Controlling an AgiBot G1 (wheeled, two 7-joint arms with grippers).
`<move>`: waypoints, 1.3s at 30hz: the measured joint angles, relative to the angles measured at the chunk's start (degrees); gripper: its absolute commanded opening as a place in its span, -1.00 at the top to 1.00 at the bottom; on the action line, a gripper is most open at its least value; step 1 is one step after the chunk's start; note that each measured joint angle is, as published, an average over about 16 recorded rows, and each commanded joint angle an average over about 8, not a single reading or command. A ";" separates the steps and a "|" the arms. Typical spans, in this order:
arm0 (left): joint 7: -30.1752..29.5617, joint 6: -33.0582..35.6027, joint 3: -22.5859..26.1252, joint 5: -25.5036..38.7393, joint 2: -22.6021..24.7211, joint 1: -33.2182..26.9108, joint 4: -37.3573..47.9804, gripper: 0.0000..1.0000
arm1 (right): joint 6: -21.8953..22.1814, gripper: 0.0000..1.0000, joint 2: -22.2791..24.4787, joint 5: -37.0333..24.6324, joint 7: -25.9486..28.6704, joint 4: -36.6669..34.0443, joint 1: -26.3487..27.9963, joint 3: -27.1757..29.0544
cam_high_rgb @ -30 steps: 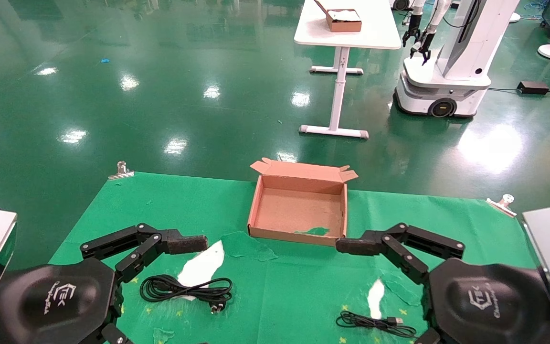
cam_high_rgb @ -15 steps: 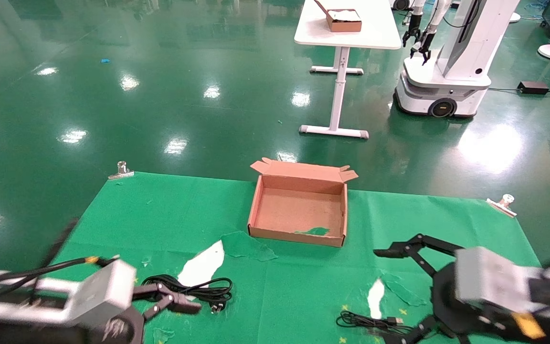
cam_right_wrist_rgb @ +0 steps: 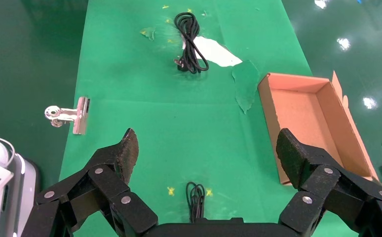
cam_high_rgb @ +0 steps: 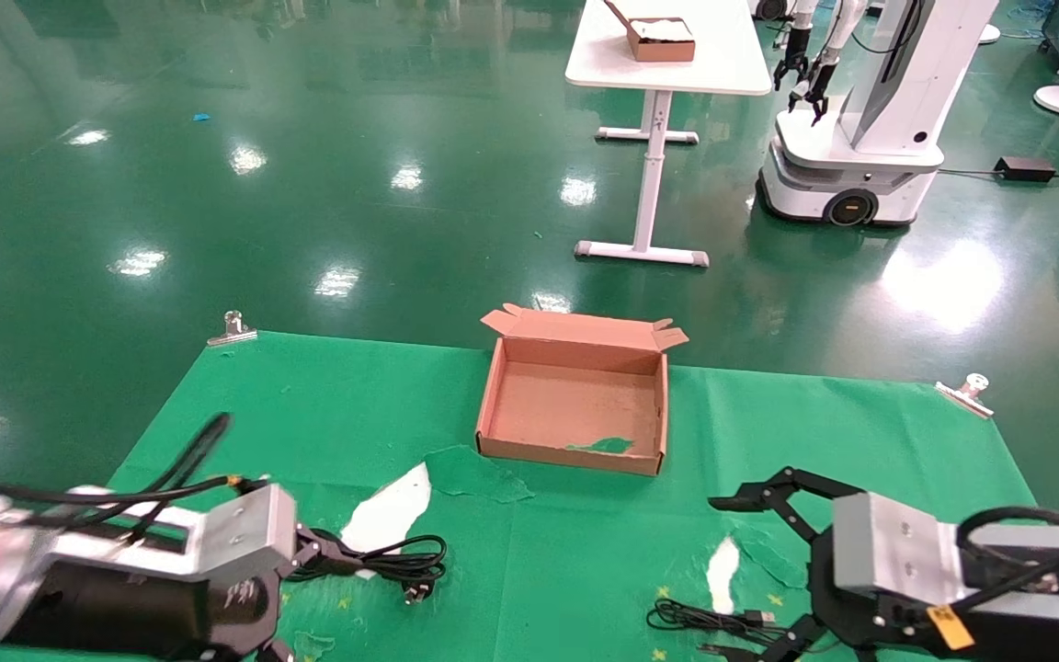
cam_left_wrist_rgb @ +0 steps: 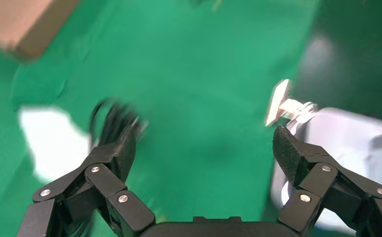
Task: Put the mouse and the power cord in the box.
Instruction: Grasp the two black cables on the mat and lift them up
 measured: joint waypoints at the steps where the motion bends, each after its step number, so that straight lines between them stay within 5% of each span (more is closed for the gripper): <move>1: 0.31 -0.51 0.50 1.22 0.76 -0.40 0.74 -1.00 | -0.01 -1.00 0.04 0.03 -0.05 -0.14 0.03 0.03; 13: 9.37 -11.32 8.31 19.46 16.36 -8.50 22.65 -1.00 | 0.33 -1.00 0.58 -0.53 -0.93 -2.43 0.14 0.29; 25: 21.64 -21.31 10.92 24.55 27.59 -12.63 45.27 -1.00 | 0.26 -1.00 1.06 -2.34 -2.10 -5.79 0.21 -0.19; 31: 25.30 -24.14 10.97 24.59 29.94 -13.45 51.16 -1.00 | 0.94 -1.00 -1.42 -8.60 -1.26 -8.10 2.00 -3.12; 39: 28.06 -25.43 10.64 23.82 31.07 -14.22 55.04 -1.00 | 3.66 -1.00 -10.57 -22.33 -0.14 -15.63 7.60 -9.84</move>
